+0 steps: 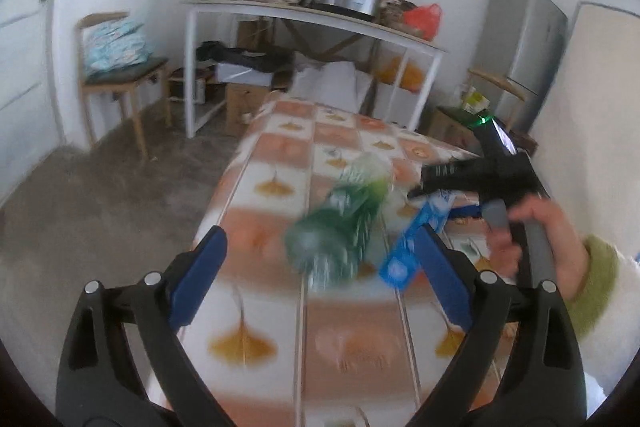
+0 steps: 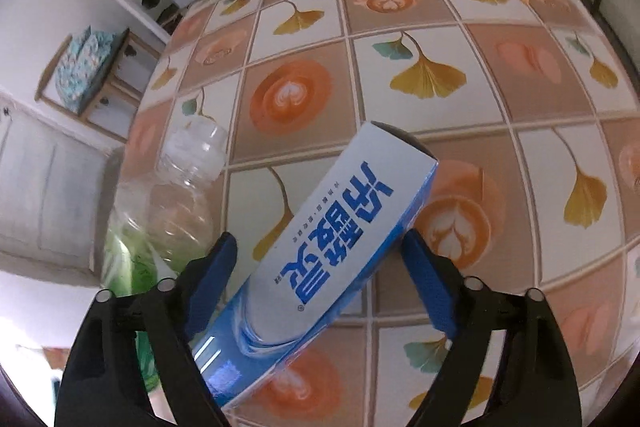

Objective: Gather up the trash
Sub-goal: 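Grasp the blue-and-white toothpaste box with the right tool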

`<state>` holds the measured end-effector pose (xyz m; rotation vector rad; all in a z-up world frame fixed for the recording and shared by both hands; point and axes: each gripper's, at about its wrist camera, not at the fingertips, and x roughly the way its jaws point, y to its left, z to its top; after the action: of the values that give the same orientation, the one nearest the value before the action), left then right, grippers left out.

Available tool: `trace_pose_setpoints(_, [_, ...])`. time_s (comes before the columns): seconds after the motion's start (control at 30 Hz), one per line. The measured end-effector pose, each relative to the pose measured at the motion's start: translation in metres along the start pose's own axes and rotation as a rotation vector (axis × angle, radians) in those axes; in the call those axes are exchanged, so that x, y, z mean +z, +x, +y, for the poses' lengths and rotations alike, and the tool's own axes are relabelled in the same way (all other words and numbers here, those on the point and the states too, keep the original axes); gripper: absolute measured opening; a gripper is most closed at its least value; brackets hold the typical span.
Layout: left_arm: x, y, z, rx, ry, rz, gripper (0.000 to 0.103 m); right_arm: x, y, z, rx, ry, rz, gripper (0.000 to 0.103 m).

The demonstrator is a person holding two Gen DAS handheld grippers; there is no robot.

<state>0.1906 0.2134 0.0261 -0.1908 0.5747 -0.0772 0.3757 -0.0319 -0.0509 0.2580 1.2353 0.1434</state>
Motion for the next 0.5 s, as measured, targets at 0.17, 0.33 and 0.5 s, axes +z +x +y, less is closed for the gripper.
trace_pose_setpoints(0.17, [0.029, 0.071, -0.009, -0.023, 0.129, 0.195, 0.090, -0.001, -0.004, -0.005, 0.012, -0.070, 0.014, 0.072])
trace_pose_setpoints(0.33, [0.030, 0.103, -0.016, -0.003, 0.198, 0.299, 0.090, -0.007, -0.011, -0.009, 0.016, -0.169, 0.030, 0.061])
trace_pose_setpoints(0.5, [0.025, 0.115, -0.019, 0.012, 0.230, 0.362, 0.079, -0.027, -0.026, -0.025, 0.026, -0.242, 0.044, 0.054])
